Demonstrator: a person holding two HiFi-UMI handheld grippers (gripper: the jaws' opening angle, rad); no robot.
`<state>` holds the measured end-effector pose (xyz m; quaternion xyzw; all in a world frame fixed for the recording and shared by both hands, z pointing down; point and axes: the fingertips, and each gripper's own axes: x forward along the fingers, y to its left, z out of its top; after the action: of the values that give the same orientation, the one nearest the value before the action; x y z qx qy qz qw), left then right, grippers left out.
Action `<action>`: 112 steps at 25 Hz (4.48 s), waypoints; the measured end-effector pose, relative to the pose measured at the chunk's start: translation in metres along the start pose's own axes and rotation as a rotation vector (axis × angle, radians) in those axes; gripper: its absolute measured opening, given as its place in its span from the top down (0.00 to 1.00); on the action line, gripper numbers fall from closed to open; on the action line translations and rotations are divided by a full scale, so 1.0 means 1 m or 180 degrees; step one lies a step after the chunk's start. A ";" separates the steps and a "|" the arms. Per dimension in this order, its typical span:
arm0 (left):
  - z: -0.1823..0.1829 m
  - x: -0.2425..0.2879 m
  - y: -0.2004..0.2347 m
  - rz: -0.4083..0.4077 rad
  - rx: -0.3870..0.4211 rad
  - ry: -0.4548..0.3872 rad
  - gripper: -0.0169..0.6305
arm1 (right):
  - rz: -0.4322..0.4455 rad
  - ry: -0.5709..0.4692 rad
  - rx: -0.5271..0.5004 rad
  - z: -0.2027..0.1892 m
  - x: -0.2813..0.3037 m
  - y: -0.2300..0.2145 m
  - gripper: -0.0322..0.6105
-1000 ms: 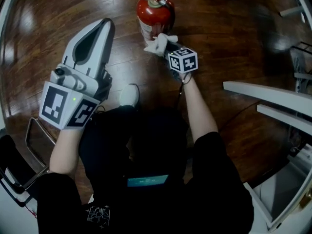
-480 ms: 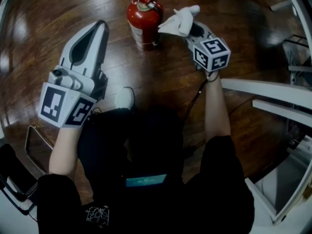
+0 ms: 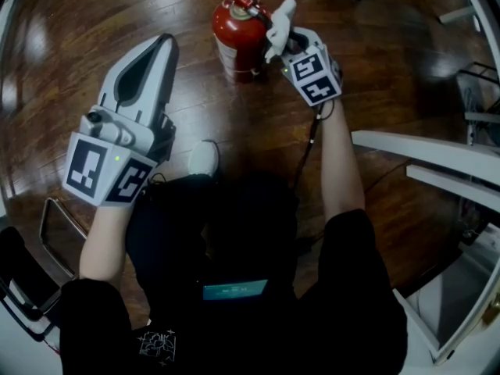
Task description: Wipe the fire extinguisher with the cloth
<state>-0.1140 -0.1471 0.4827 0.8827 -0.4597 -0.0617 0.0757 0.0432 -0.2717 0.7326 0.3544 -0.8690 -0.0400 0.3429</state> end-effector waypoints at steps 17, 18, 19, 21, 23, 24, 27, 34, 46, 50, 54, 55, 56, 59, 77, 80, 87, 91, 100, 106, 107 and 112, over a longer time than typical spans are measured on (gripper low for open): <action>0.001 -0.006 -0.001 0.0021 0.0003 -0.0008 0.97 | 0.0266 0.0406 0.0664 -0.110 0.048 0.059 0.81; 0.002 -0.007 -0.001 0.0023 0.0002 -0.0014 0.97 | 0.0224 0.0276 0.0738 -0.100 0.038 0.053 0.81; 0.002 -0.007 -0.001 0.0025 -0.0001 -0.0022 0.97 | 0.0180 0.0132 0.0795 -0.088 0.027 0.046 0.81; 0.003 -0.006 -0.001 0.0028 -0.0003 -0.0034 0.97 | 0.0104 -0.0180 0.0909 -0.058 -0.002 0.034 0.80; 0.003 -0.005 -0.003 0.0027 0.0002 -0.0042 0.97 | 0.0101 -0.0451 0.1024 -0.025 -0.037 0.026 0.80; 0.004 -0.005 -0.003 0.0026 0.0005 -0.0045 0.97 | 0.0138 -0.0554 0.1051 -0.009 -0.051 0.025 0.80; 0.004 -0.004 -0.005 0.0026 0.0014 -0.0040 0.97 | 0.0302 -0.0790 0.1048 0.036 -0.082 0.028 0.80; 0.003 -0.002 -0.012 -0.0002 0.0036 -0.0029 0.97 | 0.0536 -0.0934 0.0831 0.086 -0.069 0.059 0.80; -0.001 -0.012 -0.009 0.0011 0.0054 0.0046 0.97 | 0.0772 0.0137 0.1650 -0.094 0.062 0.123 0.80; -0.002 -0.012 -0.009 0.0007 0.0060 0.0058 0.97 | 0.0709 0.0218 0.1604 -0.109 0.066 0.133 0.80; -0.004 -0.010 -0.007 -0.0003 0.0056 0.0059 0.97 | 0.0656 -0.0082 0.1536 -0.085 0.038 0.124 0.80; -0.004 -0.008 -0.007 -0.0010 0.0042 0.0057 0.97 | 0.0619 -0.0197 0.1565 -0.076 0.027 0.119 0.80; -0.005 -0.005 -0.007 -0.0019 0.0026 0.0053 0.97 | 0.0576 -0.0323 0.1587 -0.065 0.014 0.112 0.80; -0.008 0.004 -0.010 -0.0055 -0.0005 0.0058 0.97 | 0.0444 -0.0726 0.1621 -0.025 -0.029 0.095 0.80; 0.061 0.036 -0.033 -0.0320 0.0003 0.0220 0.97 | -0.0795 -0.1527 0.0990 0.156 -0.270 0.024 0.80; 0.120 0.024 -0.048 -0.0248 -0.0008 0.0290 0.97 | -0.0756 -0.1435 0.0982 0.205 -0.314 0.013 0.80; 0.295 -0.026 -0.131 -0.0126 -0.0214 0.0333 0.97 | -0.0766 -0.1336 0.1118 0.346 -0.458 -0.016 0.80; 0.374 -0.045 -0.177 -0.0055 -0.0185 0.0235 0.97 | -0.0751 -0.1334 0.1200 0.405 -0.527 -0.026 0.80; 0.459 -0.101 -0.248 0.0070 -0.0154 0.0040 0.97 | -0.0681 -0.1488 0.1224 0.463 -0.626 0.001 0.80; 0.485 -0.138 -0.273 0.0124 -0.0060 -0.0041 0.97 | -0.0715 -0.1562 0.1252 0.478 -0.673 0.027 0.80; 0.487 -0.143 -0.275 0.0100 -0.0055 -0.0069 0.97 | -0.0724 -0.1576 0.1264 0.481 -0.679 0.030 0.80; 0.494 -0.162 -0.284 0.0004 -0.0074 -0.0055 0.97 | -0.0748 -0.1662 0.1341 0.493 -0.691 0.050 0.80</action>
<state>-0.0660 0.1083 -0.0493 0.8809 -0.4601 -0.0746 0.0820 0.0607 0.1247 -0.0196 0.4926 -0.8699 0.0117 0.0216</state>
